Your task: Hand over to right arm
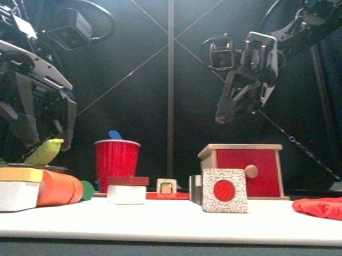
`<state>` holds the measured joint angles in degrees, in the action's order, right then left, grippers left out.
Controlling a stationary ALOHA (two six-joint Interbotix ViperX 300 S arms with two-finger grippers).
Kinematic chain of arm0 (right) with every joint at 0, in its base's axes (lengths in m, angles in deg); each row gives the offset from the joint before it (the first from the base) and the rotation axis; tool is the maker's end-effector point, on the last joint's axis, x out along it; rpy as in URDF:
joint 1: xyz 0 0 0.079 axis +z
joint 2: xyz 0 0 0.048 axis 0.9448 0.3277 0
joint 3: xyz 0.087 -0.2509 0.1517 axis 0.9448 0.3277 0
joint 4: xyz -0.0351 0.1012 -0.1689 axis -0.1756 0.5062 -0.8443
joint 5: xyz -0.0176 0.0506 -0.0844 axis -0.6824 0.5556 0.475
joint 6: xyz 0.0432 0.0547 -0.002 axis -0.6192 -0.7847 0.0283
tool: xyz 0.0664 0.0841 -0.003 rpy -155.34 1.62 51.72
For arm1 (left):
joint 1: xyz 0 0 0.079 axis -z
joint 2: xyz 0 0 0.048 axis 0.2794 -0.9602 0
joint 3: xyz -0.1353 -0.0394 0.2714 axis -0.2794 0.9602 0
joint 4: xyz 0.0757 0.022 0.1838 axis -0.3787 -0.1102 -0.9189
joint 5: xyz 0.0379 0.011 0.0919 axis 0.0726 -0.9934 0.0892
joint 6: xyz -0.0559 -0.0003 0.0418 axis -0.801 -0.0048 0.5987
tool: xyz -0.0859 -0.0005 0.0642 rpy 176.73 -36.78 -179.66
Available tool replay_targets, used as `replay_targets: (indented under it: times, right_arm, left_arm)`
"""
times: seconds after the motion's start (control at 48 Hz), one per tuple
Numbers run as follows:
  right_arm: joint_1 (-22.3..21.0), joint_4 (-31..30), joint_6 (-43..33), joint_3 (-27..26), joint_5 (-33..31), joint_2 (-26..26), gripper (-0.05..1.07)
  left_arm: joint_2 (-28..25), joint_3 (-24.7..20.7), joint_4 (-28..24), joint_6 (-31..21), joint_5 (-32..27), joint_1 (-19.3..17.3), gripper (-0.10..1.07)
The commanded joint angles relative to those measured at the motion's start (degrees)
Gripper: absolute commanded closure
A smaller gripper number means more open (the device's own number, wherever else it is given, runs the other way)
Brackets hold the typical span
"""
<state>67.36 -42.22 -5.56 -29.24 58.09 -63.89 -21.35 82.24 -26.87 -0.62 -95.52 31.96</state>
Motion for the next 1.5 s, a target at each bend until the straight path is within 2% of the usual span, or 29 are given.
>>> replay_targets:
  times: [0.0, 0.271, 0.708, 0.938, 1.104, 1.292, 1.479]
  right_arm:
    - [-0.09, 0.18, 0.09, -3.16, 0.53, -0.53, 0.43]
    - [-0.09, -0.09, 0.09, -3.25, 0.44, -0.35, 0.43]
    - [-0.09, 0.18, 0.09, -3.16, 0.53, 0.09, 0.43]
    - [-0.18, 0.09, 0.09, -3.16, 0.53, 0.09, 0.43]
    - [-0.09, 0.00, 0.09, -3.25, 0.53, 0.09, 0.43]
    - [-0.18, 0.00, 0.09, -3.25, 0.44, 0.09, 0.43]
    - [-0.09, -0.26, 0.18, -3.60, 0.53, -0.09, 0.43]
  left_arm:
    - [-0.62, -0.53, -0.09, 0.18, 0.44, 0.18, 0.06]
    - [-1.76, -0.35, 0.09, 0.09, 0.62, 0.09, 0.16]
    - [-3.52, -0.53, -0.09, 0.09, 0.62, -0.18, 0.19]
    - [-3.52, -0.62, -0.18, 0.18, 0.18, -0.26, 0.35]
    - [-2.46, -0.97, -0.09, 0.18, -0.09, -0.26, 0.43]
    - [0.62, -2.11, -0.70, 0.18, -1.05, -0.26, 0.44]
    - [5.36, -2.55, -4.57, 0.09, -3.34, -0.35, 0.44]
